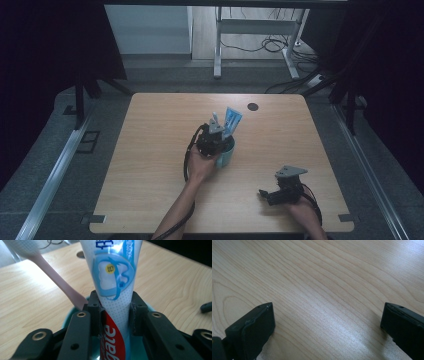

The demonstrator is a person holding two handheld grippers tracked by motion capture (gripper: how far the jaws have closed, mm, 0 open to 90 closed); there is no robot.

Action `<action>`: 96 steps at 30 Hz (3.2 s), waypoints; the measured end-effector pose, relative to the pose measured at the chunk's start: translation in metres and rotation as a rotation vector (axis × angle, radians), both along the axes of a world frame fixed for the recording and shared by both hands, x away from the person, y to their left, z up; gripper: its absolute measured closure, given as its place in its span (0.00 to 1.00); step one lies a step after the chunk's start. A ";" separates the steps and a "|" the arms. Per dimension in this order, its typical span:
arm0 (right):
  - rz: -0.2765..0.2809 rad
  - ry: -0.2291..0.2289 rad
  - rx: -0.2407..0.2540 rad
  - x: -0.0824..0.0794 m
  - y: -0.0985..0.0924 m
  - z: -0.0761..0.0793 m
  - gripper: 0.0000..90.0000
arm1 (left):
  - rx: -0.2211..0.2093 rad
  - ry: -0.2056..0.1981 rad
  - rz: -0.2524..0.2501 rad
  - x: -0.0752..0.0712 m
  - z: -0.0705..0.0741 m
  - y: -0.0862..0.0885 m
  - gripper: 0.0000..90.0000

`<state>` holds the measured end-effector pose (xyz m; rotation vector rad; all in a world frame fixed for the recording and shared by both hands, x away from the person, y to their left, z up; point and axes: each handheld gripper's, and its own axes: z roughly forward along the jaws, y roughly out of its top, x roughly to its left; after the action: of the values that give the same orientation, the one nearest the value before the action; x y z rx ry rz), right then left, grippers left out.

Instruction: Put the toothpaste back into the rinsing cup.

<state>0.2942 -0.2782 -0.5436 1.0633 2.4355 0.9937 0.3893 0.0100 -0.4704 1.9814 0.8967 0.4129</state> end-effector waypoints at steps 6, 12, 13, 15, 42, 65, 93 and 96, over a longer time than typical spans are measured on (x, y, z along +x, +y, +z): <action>0.000 0.000 0.000 0.000 0.000 0.000 0.00 | 0.007 0.021 0.003 0.001 0.002 0.001 0.75; 0.000 0.000 0.000 0.000 0.000 0.000 0.00 | -0.021 0.049 -0.002 0.003 0.005 0.003 0.70; 0.000 0.000 0.000 0.000 0.000 0.000 0.00 | -0.028 0.052 -0.002 0.003 0.006 0.003 0.68; 0.000 -0.001 -0.001 0.000 0.000 0.000 0.00 | -0.030 0.046 -0.003 0.002 0.009 0.004 0.65; 0.000 0.000 0.000 0.000 0.000 0.000 0.00 | 0.040 0.054 -0.012 -0.012 0.021 0.010 0.10; 0.000 0.000 0.000 0.000 0.000 0.000 0.00 | 0.069 0.011 -0.013 -0.038 0.023 0.037 0.00; -0.002 0.000 0.001 0.000 0.000 0.000 0.00 | 0.031 0.035 0.000 -0.076 -0.004 0.082 0.00; -0.001 0.000 0.001 0.000 0.000 0.000 0.00 | 0.035 0.043 0.001 -0.081 -0.011 0.085 0.00</action>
<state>0.2942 -0.2780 -0.5436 1.0651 2.4343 0.9946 0.3086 0.0948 -0.4813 2.0289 0.9230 0.3896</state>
